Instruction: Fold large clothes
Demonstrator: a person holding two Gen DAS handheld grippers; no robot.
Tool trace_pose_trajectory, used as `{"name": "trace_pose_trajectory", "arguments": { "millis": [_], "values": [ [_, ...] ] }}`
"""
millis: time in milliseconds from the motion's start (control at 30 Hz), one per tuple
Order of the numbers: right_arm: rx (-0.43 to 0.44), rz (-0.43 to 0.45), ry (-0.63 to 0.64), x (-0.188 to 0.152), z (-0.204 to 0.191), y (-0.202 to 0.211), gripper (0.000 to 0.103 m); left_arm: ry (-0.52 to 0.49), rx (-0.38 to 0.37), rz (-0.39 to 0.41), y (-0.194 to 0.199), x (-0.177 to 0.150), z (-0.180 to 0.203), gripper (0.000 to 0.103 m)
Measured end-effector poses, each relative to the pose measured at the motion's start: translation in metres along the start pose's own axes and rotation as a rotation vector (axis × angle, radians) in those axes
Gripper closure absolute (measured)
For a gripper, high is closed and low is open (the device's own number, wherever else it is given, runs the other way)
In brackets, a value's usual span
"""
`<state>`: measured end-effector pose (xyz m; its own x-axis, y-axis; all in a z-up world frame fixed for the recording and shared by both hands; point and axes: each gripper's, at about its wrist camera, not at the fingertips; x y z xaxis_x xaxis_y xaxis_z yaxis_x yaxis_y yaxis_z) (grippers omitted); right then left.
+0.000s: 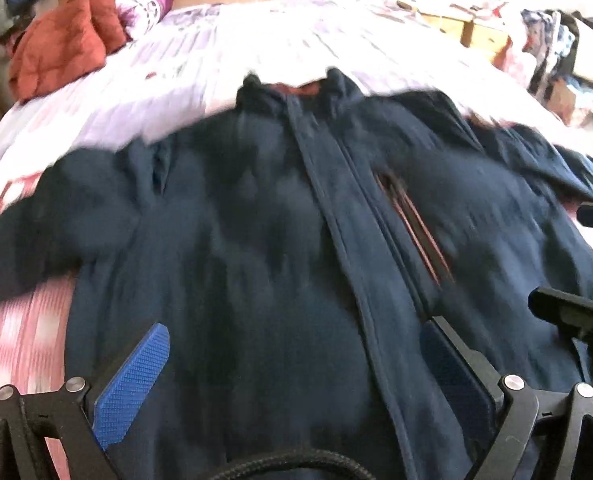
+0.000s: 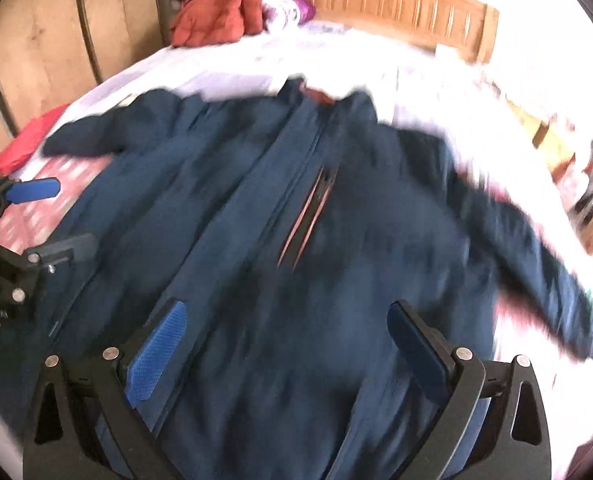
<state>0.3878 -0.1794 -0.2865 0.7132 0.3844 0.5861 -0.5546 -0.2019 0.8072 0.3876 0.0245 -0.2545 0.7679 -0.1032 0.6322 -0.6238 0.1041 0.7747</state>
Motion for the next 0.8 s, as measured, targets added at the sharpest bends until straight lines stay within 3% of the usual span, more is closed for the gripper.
{"name": "trace_pose_trajectory", "arguments": {
  "millis": [167,267,367,433,533,600,667,733,800],
  "values": [
    [-0.005,0.013,0.01,0.065,0.019,-0.062,0.001,-0.001,0.061,0.036,-0.066,0.065,-0.024,0.0],
    [0.002,-0.011,-0.016,0.088,0.027,-0.109,0.001,0.065,0.069,0.007,-0.106,0.078,-0.037,0.0],
    [0.012,-0.035,-0.025,0.098,0.034,-0.145,0.001,0.095,0.124,-0.041,-0.145,0.078,-0.05,0.0],
    [-0.014,-0.095,0.0,0.099,0.038,-0.176,0.001,0.123,0.169,-0.086,-0.165,0.073,-0.062,0.0],
    [-0.093,-0.215,0.026,0.088,0.059,-0.216,0.001,0.22,0.262,-0.212,-0.197,0.056,-0.109,0.0],
    [-0.007,-0.179,-0.068,0.078,0.093,-0.217,0.0,0.31,0.19,-0.177,-0.195,0.046,-0.144,0.0],
    [0.102,-0.15,-0.099,0.073,0.114,-0.212,0.0,0.246,0.213,-0.148,-0.188,0.044,-0.155,0.0],
    [-0.092,-0.152,-0.026,0.066,0.131,-0.21,0.0,0.187,0.216,-0.134,-0.185,0.04,-0.157,0.0],
    [-0.054,-0.132,-0.104,0.054,0.161,-0.204,0.0,0.174,0.217,-0.114,-0.182,0.036,-0.159,0.0]
  ]
}}
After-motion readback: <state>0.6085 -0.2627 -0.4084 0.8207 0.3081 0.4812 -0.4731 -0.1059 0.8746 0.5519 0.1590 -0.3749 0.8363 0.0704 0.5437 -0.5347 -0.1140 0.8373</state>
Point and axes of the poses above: each gripper's, at about its wrist camera, not at the fingertips, and y roughly against the way its jaws point, z to its right, x to its top, and after that the axes turned 1 degree about -x, right-handed
